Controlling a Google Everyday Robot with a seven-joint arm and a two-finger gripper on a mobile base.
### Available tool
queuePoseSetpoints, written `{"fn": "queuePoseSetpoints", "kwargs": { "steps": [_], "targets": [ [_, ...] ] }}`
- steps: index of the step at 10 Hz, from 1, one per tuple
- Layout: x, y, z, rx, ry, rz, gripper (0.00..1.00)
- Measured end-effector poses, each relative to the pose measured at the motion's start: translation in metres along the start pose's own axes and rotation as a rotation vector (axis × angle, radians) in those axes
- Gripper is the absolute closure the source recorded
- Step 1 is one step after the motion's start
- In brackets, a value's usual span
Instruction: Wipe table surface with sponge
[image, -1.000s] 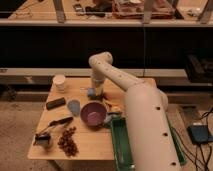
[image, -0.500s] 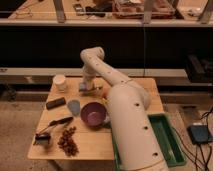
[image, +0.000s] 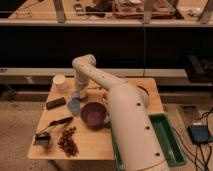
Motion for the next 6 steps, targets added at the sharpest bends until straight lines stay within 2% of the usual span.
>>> {"fn": "queuePoseSetpoints", "kwargs": {
  "steps": [2,3,4,6],
  "targets": [
    [-0.003,0.016,0.011,-0.030,0.019,-0.005,1.00],
    [0.005,0.025,0.010,-0.037,0.020,0.013,1.00],
    [0.017,0.033,0.007,-0.038,0.030,0.034,1.00],
    [0.058,0.051,-0.009,-0.006,0.049,0.116,1.00]
  ]
}}
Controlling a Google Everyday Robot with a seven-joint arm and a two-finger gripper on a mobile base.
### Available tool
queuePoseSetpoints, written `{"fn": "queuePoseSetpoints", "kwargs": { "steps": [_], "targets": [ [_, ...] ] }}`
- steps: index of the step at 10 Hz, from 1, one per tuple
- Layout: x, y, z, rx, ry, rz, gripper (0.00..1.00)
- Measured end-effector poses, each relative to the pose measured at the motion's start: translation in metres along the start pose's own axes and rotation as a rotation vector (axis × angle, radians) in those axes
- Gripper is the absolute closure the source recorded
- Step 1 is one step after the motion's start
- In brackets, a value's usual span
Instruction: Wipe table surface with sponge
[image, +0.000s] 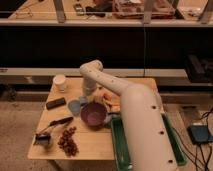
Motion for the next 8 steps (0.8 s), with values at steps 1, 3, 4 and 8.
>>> {"fn": "queuePoseSetpoints", "kwargs": {
  "steps": [1,3,4,8],
  "targets": [
    [0.013,0.001,-0.006,0.016,-0.001,0.029,1.00],
    [0.023,-0.007,-0.010,0.042,-0.008,0.074,1.00],
    [0.027,-0.019,-0.013,0.062,-0.010,0.096,1.00],
    [-0.002,-0.065,-0.018,0.110,-0.041,0.084,1.00]
  ]
}}
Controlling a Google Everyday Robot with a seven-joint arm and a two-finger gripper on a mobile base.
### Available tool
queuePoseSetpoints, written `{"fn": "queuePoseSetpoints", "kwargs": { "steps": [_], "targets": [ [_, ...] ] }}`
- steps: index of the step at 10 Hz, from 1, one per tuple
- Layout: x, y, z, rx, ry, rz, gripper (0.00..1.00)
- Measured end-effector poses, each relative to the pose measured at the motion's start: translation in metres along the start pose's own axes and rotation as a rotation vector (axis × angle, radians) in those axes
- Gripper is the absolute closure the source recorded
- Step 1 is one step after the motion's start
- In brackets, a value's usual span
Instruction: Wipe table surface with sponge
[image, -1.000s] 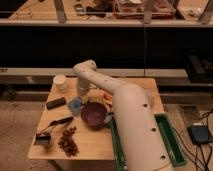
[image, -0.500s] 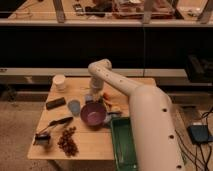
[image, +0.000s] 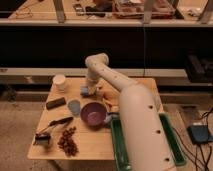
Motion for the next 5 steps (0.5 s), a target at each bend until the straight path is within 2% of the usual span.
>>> {"fn": "queuePoseSetpoints", "kwargs": {
  "steps": [1,3,5],
  "targets": [
    [-0.017,-0.003,0.005,-0.005,-0.011,-0.022,1.00],
    [-0.062,0.008,0.017,-0.036,-0.036,-0.099,1.00],
    [-0.082,0.027,0.022,-0.066,-0.038,-0.144,1.00]
  ]
}}
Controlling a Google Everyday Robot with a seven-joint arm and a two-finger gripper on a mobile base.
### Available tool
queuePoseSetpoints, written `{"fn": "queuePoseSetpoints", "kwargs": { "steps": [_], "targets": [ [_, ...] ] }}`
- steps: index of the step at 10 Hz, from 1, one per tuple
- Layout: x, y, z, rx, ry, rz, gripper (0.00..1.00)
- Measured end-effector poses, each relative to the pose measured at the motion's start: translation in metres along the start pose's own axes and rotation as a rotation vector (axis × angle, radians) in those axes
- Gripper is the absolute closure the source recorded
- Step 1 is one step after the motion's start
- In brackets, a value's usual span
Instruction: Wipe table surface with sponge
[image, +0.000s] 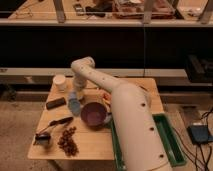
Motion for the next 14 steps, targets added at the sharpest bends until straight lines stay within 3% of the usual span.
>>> {"fn": "queuePoseSetpoints", "kwargs": {
  "steps": [3,5,7,9,11,14],
  "targets": [
    [0.007,0.020,-0.003,-0.015,-0.005,0.011,1.00],
    [0.032,0.042,-0.014,-0.014,-0.007,0.045,1.00],
    [0.070,0.070,-0.029,-0.013,0.003,0.101,1.00],
    [0.098,0.082,-0.041,0.019,-0.006,0.167,1.00],
    [0.123,0.073,-0.050,0.059,-0.016,0.227,1.00],
    [0.122,0.043,-0.055,0.088,-0.032,0.203,1.00]
  ]
}}
